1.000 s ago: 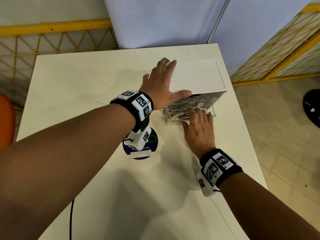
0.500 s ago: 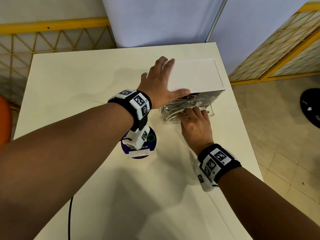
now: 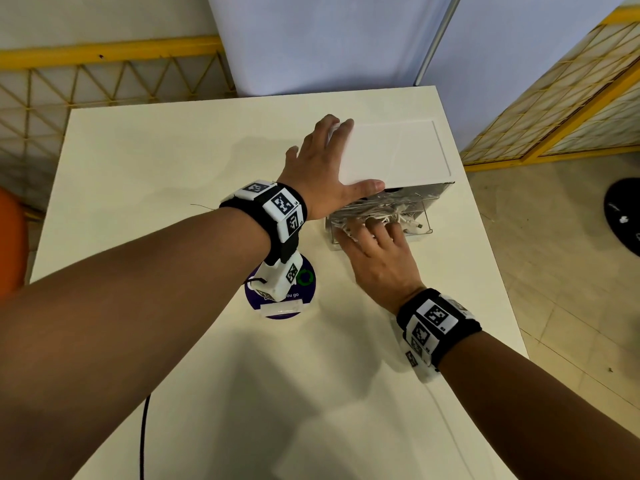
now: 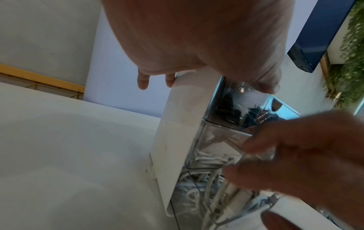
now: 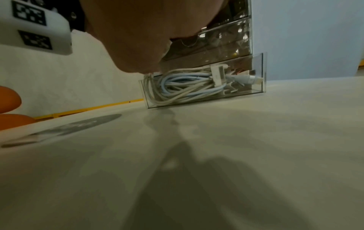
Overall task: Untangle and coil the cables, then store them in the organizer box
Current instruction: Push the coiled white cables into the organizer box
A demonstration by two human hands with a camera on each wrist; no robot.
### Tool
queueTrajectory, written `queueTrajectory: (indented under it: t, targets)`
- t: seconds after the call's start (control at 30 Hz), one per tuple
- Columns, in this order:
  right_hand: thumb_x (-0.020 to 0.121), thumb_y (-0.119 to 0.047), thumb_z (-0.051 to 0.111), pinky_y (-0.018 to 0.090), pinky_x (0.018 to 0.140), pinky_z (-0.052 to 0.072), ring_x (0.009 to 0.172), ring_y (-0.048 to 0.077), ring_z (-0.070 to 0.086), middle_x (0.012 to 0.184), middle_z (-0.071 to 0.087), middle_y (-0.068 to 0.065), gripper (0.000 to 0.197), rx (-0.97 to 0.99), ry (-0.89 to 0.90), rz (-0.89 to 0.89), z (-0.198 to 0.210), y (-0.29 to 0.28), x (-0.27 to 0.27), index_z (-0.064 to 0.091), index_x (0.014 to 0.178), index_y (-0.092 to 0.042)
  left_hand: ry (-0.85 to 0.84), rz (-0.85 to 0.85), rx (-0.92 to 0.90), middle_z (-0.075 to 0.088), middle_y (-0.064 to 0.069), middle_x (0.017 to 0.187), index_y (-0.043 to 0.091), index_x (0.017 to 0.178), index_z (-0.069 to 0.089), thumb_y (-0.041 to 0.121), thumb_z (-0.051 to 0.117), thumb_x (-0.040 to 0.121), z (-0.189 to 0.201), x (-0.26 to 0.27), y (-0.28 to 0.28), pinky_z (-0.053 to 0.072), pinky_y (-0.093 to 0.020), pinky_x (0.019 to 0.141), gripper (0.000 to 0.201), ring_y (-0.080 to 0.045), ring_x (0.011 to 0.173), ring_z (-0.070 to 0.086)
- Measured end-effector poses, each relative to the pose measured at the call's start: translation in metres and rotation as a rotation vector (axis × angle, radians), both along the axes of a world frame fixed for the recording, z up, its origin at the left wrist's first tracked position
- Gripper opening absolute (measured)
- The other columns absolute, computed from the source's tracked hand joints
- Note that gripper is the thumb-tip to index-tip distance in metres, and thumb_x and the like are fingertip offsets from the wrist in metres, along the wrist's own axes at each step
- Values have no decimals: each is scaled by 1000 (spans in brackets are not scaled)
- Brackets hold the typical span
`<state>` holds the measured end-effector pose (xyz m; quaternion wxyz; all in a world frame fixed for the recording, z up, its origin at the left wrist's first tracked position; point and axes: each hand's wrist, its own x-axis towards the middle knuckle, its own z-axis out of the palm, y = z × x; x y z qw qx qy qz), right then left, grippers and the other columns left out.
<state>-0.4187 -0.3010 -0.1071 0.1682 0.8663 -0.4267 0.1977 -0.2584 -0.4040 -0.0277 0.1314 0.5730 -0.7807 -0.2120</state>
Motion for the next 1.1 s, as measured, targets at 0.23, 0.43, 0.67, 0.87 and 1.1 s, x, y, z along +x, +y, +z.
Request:
queueTrajectory:
  t: [0.23, 0.43, 0.67, 0.87, 1.1]
  targets:
    - [93, -11, 59, 41, 79, 45, 94, 29, 61, 115, 68, 7, 25, 75, -68, -87, -11, -3, -4, 69, 116, -8, -2, -1, 7, 15, -4, 161, 21, 156, 16, 91, 36, 63, -1, 0, 0, 26, -58, 114, 117, -24, 147, 24]
    - [87, -3, 51, 45, 81, 49, 94, 33, 63, 105, 68, 11, 30, 211, -114, -167, -3, -11, 6, 71, 109, -7, -9, 0, 0, 15, -4, 160, 21, 156, 16, 90, 37, 65, -1, 1, 0, 26, -57, 114, 116, -24, 146, 25]
    - [78, -3, 42, 41, 74, 55, 82, 33, 67, 103, 70, 12, 37, 322, -146, -211, 0, -13, 8, 73, 98, -8, -1, 1, 1, 15, -4, 160, 21, 156, 16, 90, 39, 65, -1, 0, 0, 25, -58, 113, 116, -25, 146, 25]
    - [74, -6, 38, 36, 60, 53, 66, 32, 66, 82, 70, 11, 35, 370, -84, -248, 13, -17, 16, 73, 81, -9, 3, 9, 3, 15, -4, 161, 22, 156, 17, 92, 36, 62, -2, 0, -1, 26, -59, 114, 118, -25, 147, 25]
    - [74, -2, 55, 39, 65, 57, 74, 32, 68, 97, 69, 14, 30, 470, -14, -236, 12, -13, 14, 70, 99, -4, -1, 10, 10, 14, -3, 161, 22, 156, 16, 92, 35, 62, -2, 0, 0, 25, -59, 114, 118, -24, 147, 23]
